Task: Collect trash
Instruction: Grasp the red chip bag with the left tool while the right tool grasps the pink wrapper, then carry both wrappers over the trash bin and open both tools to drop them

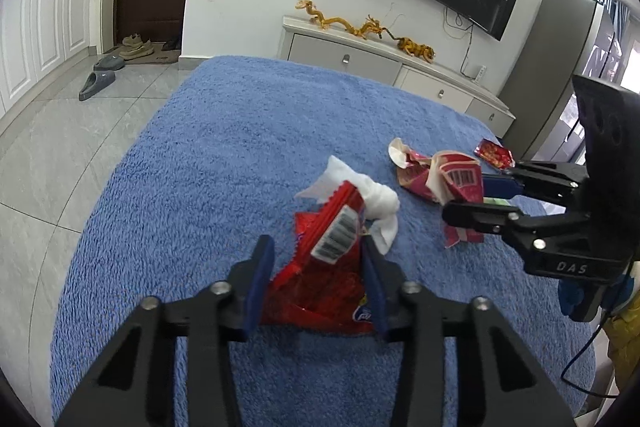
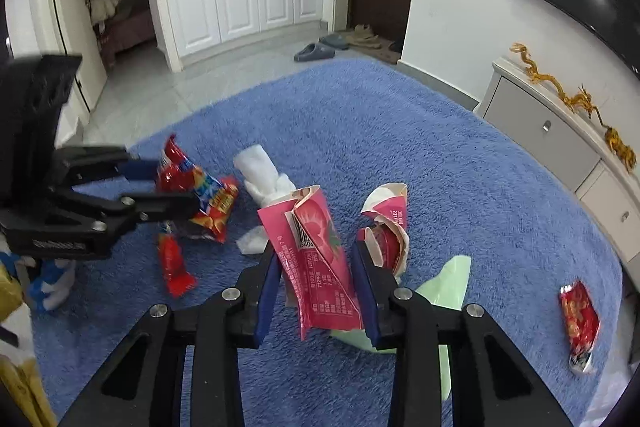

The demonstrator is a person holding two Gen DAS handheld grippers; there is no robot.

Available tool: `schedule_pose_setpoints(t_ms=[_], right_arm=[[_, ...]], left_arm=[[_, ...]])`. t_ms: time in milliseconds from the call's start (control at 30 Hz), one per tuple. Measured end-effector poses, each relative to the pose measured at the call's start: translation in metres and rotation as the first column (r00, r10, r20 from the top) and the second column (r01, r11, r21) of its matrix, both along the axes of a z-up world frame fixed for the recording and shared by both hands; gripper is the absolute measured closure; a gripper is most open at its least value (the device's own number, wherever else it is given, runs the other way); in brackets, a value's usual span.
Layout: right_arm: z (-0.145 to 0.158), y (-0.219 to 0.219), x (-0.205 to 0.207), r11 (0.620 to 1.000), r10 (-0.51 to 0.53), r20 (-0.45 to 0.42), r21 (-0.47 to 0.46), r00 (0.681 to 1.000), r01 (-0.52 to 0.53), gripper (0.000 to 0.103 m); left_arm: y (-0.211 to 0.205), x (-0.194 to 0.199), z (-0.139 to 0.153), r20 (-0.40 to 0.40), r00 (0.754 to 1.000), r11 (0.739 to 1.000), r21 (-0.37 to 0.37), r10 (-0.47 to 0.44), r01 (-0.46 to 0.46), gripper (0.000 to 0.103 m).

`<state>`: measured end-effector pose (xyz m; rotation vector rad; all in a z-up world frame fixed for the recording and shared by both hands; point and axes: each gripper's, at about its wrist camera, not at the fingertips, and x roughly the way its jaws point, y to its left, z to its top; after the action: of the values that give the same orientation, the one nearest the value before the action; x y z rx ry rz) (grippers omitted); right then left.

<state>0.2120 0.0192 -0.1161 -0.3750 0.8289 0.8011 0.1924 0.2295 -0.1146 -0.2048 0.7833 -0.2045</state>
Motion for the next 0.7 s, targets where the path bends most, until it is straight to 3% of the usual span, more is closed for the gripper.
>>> schedule_pose_setpoints(t_ms=[167,467,700], right_arm=[[0.011,-0.011,-0.017,0.998,-0.024,-0.033,0.065,0.999,0.027,0.071],[0.045,-0.045,-0.054,0.968,-0.086,-0.104,0.227,0.991,0.108,0.071],[0.079,-0.080,-0.090,0.945,-0.156,-0.066,0.279,0.986,0.168,0.071]], left_arm=[[-0.007,-0.015,0.005,0.001,1.000,1.000,0.012,-0.008,0.008,0.082],[-0.010,-0.050,0.035,0.046,0.999,1.000,-0.006,-0.003,0.003,0.085],[-0.027,-0.082,0.069,0.109,0.993,0.999,-0.008,-0.039,0.040,0.085]])
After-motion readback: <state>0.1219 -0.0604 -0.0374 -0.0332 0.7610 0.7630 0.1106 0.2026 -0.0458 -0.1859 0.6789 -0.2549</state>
